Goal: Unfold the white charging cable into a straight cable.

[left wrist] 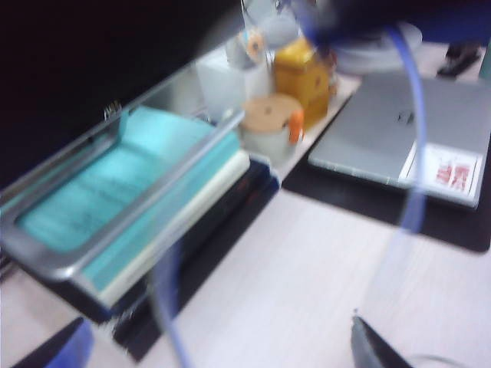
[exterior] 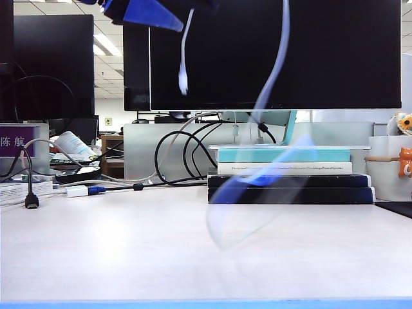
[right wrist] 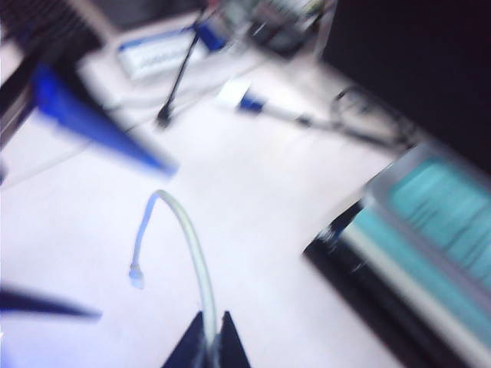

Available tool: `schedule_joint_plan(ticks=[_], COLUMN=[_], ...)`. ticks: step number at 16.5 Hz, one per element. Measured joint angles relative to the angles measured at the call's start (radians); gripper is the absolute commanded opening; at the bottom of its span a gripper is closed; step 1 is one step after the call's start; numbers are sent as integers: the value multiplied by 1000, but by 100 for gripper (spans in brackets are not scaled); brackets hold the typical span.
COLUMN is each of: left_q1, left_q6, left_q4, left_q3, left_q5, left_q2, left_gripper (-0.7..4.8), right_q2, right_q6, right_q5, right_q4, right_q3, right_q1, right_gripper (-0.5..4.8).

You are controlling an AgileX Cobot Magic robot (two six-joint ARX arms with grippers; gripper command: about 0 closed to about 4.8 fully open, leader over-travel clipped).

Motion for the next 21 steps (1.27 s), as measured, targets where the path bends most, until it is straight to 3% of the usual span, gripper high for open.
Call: schedule_joint_plan(ticks=[1, 2, 4, 5, 6, 9, 10, 11, 13, 15, 17, 18, 19, 20, 21], left_q1=[0, 0, 0, 0, 0, -1, 0, -1, -1, -2, -2, -2, -4, -23, -34], left_q6=[-7, -10, -9, -9, -8, -8, -6, -5, -7, 1, 69, 119, 167, 255, 291], left_q4=[31, 68, 90, 97, 98, 105, 117, 131, 168, 202, 210, 210, 210, 214, 227], left_q3=[0, 0, 0, 0, 0, 0, 0, 0, 0, 0, 0, 0, 0, 0, 0], left_q5=[12, 29, 74, 110, 133, 195, 195, 195, 191, 127, 37, -17, -67, -158, -192], left_q2=[0, 0, 0, 0, 0, 3, 3, 3, 3, 3, 3, 3, 3, 3, 3], left_gripper=[479, 431, 196, 138, 47, 45, 20, -6, -6, -6, -6, -6, -6, -6, -6], right_q2=[0, 0, 0, 0, 0, 0, 0, 0, 0, 0, 0, 0, 0, 2, 8], right_q6=[-11, -13, -13, -13, -13, -13, -13, -13, -13, -13, -13, -12, -2, 56, 95], right_q5=[-66, -156, -225, -257, -270, -333, -349, -353, -354, -354, -355, -354, -354, -351, -331], right_q4=[-51, -73, -75, -75, -75, -61, -61, -61, -61, -61, -47, -35, -22, 20, 42], right_q3=[0, -6, -6, -6, -6, -6, -6, -6, -6, -6, -6, -6, -6, -6, -6], right_q1=[-2, -2, 0, 0, 0, -1, -1, -1, -1, -1, -1, -1, -1, -1, 1], right_gripper=[-6, -6, -6, -6, -6, 4, 47, 53, 25, 7, 15, 94, 276, 296, 315])
